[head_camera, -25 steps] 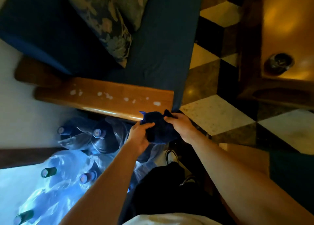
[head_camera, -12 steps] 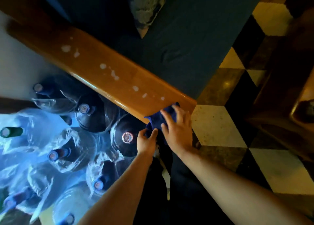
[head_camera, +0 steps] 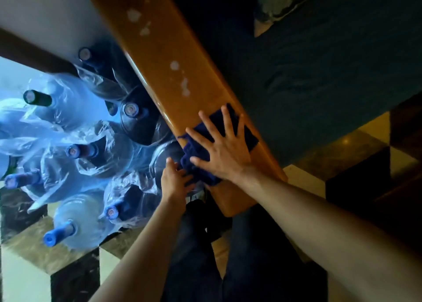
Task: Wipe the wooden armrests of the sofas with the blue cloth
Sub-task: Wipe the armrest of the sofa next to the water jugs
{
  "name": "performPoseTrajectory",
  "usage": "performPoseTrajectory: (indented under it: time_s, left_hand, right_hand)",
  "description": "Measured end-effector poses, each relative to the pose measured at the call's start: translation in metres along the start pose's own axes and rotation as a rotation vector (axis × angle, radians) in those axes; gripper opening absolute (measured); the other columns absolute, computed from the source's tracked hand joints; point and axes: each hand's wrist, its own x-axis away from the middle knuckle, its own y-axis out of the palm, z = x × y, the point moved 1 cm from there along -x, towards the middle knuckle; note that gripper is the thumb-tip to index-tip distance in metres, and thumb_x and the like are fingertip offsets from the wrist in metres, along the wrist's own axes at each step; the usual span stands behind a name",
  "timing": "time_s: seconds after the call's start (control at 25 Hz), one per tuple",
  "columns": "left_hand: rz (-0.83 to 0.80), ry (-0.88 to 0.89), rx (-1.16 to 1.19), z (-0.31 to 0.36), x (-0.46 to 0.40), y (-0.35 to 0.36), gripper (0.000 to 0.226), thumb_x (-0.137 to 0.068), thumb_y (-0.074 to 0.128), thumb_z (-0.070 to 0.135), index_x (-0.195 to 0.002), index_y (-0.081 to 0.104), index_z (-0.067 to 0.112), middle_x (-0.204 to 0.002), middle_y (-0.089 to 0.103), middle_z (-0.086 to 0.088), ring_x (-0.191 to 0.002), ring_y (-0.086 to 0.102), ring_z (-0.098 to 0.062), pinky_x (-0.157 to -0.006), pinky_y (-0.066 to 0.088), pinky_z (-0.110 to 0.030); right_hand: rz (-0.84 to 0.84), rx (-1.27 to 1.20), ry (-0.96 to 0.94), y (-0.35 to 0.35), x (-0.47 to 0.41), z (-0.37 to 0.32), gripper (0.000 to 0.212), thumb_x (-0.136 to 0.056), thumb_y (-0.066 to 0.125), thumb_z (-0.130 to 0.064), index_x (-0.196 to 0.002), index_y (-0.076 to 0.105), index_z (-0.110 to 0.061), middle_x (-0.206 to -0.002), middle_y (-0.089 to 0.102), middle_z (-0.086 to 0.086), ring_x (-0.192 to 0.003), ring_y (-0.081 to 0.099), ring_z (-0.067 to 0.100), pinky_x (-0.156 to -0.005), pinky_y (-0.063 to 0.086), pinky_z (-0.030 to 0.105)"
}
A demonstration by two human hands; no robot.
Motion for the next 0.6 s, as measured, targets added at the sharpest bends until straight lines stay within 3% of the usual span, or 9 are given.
performPoseTrajectory:
  time_s: [0.08,0.16,0.24,0.36,0.4,0.48,0.6]
  left_hand:
    - [0.022,-0.022,0.015,0.017,-0.005,0.006,0.051,-0.105,0.034,0.054,-0.119,0.058,0.011,-0.115,0.066,-0.018,-0.096,0.068,-0.033,-0.082,0.055,-0.047]
    - [0.037,-0.012,0.019,0.029,-0.008,0.010,0.052,-0.104,0.034,0.057,-0.120,0.056,0.013,-0.111,0.068,-0.015,-0.099,0.068,-0.031,-0.086,0.055,-0.048]
    - [0.022,0.004,0.010,0.032,-0.005,0.013,0.055,-0.103,0.033,0.058,-0.111,0.062,0.012,-0.100,0.072,-0.012,-0.092,0.071,-0.027,-0.077,0.058,-0.044]
    - [-0.002,-0.003,0.011,0.025,-0.001,0.018,0.059,-0.104,0.029,0.057,-0.099,0.067,0.013,-0.084,0.076,-0.008,-0.084,0.073,-0.024,-0.062,0.055,-0.035]
    - [-0.007,0.003,0.015,0.021,0.001,0.019,0.061,-0.104,0.028,0.057,-0.099,0.068,0.012,-0.078,0.078,-0.007,-0.084,0.074,-0.024,-0.062,0.055,-0.034]
    - [-0.015,0.007,0.029,0.011,0.003,0.019,0.062,-0.103,0.026,0.056,-0.096,0.070,0.013,-0.069,0.079,-0.001,-0.082,0.074,-0.025,-0.066,0.056,-0.035]
    - [-0.029,0.003,0.062,-0.002,0.002,0.019,0.064,-0.104,0.026,0.055,-0.092,0.071,0.012,-0.066,0.078,-0.003,-0.079,0.071,-0.028,-0.072,0.059,-0.039]
  right_hand:
    - [-0.035,-0.031,0.129,-0.011,-0.027,0.028,0.084,-0.083,0.032,-0.087,-0.158,0.017,-0.052,-0.174,0.005,0.002,-0.149,0.016,0.058,-0.111,0.021,0.077]
    - [-0.089,-0.198,0.205,-0.019,-0.036,0.058,0.085,-0.085,0.039,-0.085,-0.159,0.013,-0.051,-0.171,0.015,0.007,-0.137,0.043,0.052,-0.103,0.046,0.059]
    - [-0.116,-0.530,0.290,-0.021,-0.019,0.084,0.088,-0.085,0.051,-0.079,-0.160,0.021,-0.042,-0.162,0.037,0.005,-0.137,0.050,0.035,-0.105,0.048,0.044]
    - [-0.169,-0.869,0.492,-0.023,0.061,0.102,0.082,-0.079,0.055,-0.085,-0.148,0.039,-0.044,-0.141,0.054,-0.022,-0.135,0.053,0.011,-0.103,0.044,0.030]
    - [-0.181,-0.883,0.493,-0.022,0.094,0.102,0.079,-0.078,0.056,-0.085,-0.146,0.037,-0.049,-0.140,0.053,-0.026,-0.135,0.052,0.007,-0.105,0.045,0.030]
    - [-0.190,-0.809,0.432,-0.018,0.144,0.096,0.087,-0.081,0.059,-0.082,-0.155,0.026,-0.049,-0.154,0.045,-0.016,-0.143,0.046,0.010,-0.112,0.045,0.040]
    - [-0.165,-0.400,0.324,-0.016,0.147,0.083,0.094,-0.085,0.042,-0.087,-0.162,0.007,-0.046,-0.172,0.014,-0.002,-0.149,0.033,0.036,-0.111,0.043,0.059]
